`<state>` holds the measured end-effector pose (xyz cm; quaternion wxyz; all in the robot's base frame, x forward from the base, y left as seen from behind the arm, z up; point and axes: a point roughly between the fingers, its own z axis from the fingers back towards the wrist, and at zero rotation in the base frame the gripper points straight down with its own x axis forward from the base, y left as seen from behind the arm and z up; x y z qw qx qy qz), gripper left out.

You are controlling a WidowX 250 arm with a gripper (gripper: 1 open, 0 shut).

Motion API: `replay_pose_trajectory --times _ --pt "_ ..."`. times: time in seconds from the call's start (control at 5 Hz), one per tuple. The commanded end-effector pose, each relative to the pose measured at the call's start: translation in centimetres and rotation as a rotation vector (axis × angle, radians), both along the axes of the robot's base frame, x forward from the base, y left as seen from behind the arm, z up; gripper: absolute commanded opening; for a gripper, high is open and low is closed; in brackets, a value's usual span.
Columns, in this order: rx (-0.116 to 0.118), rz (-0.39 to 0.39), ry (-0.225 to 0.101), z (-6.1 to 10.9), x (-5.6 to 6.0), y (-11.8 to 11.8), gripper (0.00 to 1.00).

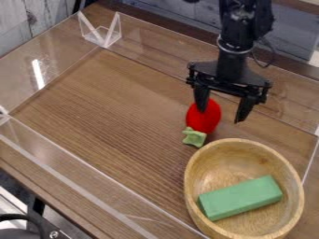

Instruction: Move the red object to the right side of the table

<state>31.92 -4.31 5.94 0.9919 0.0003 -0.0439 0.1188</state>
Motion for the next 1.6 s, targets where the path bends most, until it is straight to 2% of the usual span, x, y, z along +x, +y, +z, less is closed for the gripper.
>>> replay_pose_trajectory --times 0.0,0.2,0.4,0.6,1.4 --pt "-0.006 0.013 -0.022 0.4 0.4 0.4 1.00" --pt "-0.008 0.018 -0.018 0.0 0.5 0.5 0.00" --pt "-0.033 0.026 -0.031 0.9 0.5 0.6 1.00" --pt "-0.057 0.033 -0.046 1.8 0.6 0.6 1.00" --pt "-0.059 0.048 -0.042 1.3 1.2 0.9 1.00"
